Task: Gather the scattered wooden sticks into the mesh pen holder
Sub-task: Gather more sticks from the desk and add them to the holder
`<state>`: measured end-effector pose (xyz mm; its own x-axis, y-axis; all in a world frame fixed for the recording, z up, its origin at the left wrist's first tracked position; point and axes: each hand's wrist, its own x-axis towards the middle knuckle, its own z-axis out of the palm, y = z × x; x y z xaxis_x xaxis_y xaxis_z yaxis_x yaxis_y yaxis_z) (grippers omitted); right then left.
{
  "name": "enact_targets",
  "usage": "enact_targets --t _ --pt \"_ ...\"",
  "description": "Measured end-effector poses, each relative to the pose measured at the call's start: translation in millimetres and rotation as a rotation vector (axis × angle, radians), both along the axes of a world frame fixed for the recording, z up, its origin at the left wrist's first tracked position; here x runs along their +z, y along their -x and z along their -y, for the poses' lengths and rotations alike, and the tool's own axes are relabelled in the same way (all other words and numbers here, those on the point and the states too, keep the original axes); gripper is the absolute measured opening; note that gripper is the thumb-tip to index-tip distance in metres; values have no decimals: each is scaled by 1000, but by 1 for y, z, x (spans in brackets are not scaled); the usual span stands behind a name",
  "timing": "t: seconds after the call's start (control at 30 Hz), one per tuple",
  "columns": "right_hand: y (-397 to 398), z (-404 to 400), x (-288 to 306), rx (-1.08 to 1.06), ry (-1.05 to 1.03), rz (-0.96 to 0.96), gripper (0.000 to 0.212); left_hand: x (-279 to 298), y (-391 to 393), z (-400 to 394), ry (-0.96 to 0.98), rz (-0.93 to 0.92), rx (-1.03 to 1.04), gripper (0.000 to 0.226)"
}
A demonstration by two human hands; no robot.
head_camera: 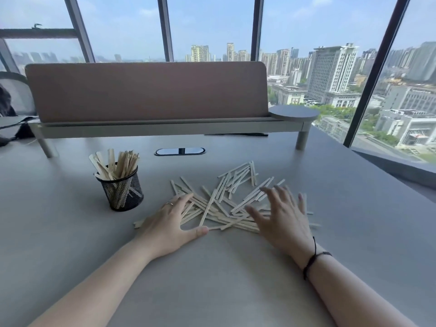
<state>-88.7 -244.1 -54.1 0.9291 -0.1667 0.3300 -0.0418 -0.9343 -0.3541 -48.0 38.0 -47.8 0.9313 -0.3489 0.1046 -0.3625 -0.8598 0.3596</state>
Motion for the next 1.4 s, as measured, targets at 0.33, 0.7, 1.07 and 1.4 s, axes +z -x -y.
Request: enact_targets --t 0.33,0.7,1.07,1.4 --pt "-27 5 -16 -201 -21 -134 82 -3 -19 4 -52 -35 -44 119" --pt "-7 -60 -2 65 23 -67 62 2 -18 9 53 27 -263 109" --pt "-29 -90 -7 490 6 109 30 -4 -19 12 25 99 -302 128" --pt "-108 -45 14 319 -183 245 33 -9 -30 7 56 156 -199 92"
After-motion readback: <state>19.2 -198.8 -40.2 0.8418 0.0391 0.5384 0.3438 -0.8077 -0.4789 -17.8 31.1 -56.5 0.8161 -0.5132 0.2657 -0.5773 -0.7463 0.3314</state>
